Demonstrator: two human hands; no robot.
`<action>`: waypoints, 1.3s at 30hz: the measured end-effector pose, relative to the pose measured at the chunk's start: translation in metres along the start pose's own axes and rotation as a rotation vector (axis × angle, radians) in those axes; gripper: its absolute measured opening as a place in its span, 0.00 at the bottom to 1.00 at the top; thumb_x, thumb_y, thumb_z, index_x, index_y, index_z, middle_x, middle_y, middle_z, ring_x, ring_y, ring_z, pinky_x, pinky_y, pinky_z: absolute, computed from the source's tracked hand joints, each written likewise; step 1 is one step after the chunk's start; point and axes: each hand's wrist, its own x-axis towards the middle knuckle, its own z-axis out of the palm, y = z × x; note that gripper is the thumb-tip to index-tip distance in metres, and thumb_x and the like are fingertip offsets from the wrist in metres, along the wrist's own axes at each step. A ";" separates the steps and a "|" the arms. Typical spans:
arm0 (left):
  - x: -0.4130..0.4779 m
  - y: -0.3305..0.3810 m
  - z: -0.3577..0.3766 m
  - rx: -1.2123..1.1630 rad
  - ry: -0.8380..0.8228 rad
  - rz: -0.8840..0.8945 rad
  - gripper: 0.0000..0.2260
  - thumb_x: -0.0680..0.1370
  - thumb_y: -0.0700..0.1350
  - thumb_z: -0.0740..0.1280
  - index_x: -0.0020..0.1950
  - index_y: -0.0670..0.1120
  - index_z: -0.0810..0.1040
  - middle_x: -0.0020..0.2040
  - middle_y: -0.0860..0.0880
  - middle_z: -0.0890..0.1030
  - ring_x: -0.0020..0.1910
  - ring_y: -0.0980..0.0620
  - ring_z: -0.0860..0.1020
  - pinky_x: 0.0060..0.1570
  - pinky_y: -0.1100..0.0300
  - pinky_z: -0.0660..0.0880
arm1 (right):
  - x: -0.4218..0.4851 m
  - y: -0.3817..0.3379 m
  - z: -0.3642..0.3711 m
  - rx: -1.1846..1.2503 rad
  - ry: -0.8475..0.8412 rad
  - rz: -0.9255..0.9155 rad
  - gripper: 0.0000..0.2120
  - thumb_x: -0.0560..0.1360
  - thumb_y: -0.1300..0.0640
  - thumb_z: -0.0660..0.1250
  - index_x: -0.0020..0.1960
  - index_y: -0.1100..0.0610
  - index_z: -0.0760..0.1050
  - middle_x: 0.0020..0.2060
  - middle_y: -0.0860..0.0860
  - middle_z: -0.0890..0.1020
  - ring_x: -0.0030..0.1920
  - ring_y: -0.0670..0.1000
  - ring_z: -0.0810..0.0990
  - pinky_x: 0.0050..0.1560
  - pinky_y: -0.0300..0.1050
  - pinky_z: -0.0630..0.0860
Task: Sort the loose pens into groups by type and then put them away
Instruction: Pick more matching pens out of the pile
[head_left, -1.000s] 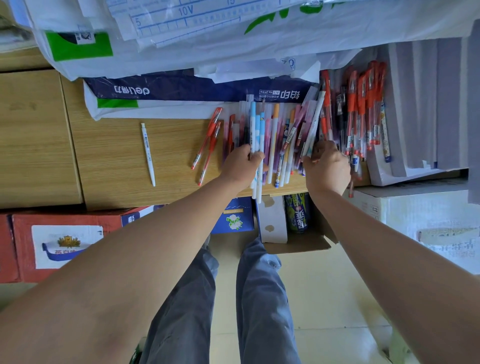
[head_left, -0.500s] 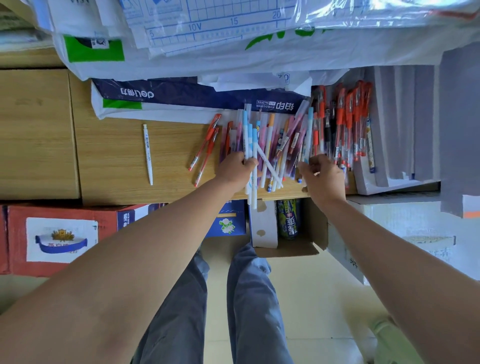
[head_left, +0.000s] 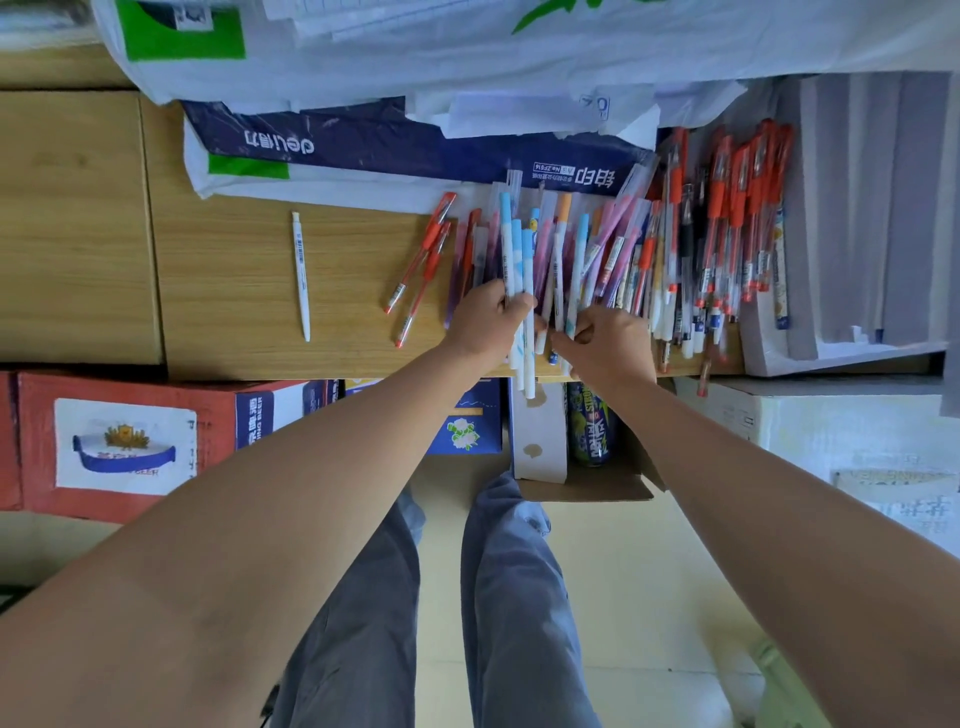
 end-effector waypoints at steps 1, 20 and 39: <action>-0.001 0.000 -0.002 -0.013 -0.011 -0.012 0.22 0.75 0.53 0.60 0.52 0.33 0.74 0.43 0.42 0.76 0.40 0.48 0.75 0.47 0.50 0.76 | 0.000 0.001 -0.001 0.044 0.000 0.018 0.18 0.72 0.49 0.70 0.30 0.56 0.68 0.25 0.51 0.74 0.32 0.54 0.82 0.34 0.48 0.77; -0.039 -0.005 -0.040 -0.464 -0.027 -0.178 0.12 0.80 0.44 0.65 0.59 0.39 0.77 0.48 0.45 0.80 0.39 0.51 0.80 0.32 0.64 0.80 | -0.033 -0.037 -0.017 0.278 -0.307 -0.003 0.09 0.77 0.46 0.65 0.46 0.51 0.77 0.39 0.43 0.83 0.40 0.50 0.81 0.44 0.50 0.78; -0.108 -0.140 -0.307 -0.697 0.188 -0.138 0.04 0.75 0.44 0.72 0.43 0.44 0.81 0.25 0.56 0.78 0.27 0.60 0.76 0.31 0.66 0.70 | -0.102 -0.315 0.172 0.412 -0.556 -0.132 0.09 0.83 0.56 0.55 0.53 0.61 0.69 0.34 0.54 0.76 0.29 0.46 0.76 0.32 0.37 0.72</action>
